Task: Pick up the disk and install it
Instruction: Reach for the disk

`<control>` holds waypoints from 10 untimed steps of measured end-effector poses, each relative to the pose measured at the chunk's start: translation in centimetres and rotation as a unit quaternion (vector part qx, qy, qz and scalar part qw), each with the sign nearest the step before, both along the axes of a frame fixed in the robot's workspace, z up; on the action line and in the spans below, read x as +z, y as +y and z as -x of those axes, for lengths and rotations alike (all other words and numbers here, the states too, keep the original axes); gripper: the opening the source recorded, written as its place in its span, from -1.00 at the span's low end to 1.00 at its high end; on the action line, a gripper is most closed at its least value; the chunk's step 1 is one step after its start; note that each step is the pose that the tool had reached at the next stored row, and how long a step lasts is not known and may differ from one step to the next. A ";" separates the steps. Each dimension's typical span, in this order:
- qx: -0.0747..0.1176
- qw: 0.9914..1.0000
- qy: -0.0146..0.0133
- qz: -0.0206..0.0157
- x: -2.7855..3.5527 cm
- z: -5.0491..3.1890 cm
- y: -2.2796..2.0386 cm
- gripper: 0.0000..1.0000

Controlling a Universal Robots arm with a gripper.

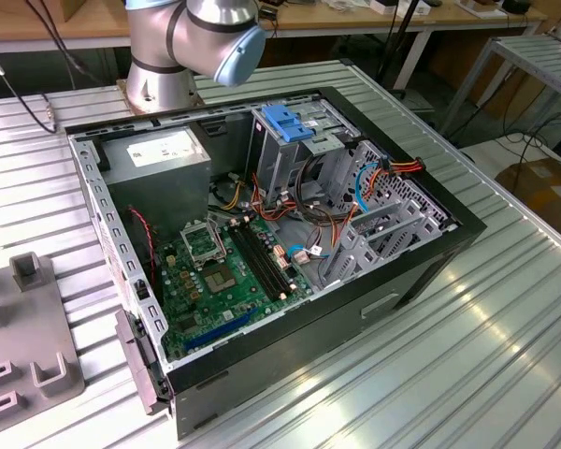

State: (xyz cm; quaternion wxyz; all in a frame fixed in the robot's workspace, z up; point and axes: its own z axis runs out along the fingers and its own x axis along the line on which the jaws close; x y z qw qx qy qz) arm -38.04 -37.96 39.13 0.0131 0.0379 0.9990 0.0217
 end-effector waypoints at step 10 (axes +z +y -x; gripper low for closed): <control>0.000 1.000 0.000 0.000 -0.04 4.32 0.05 -0.80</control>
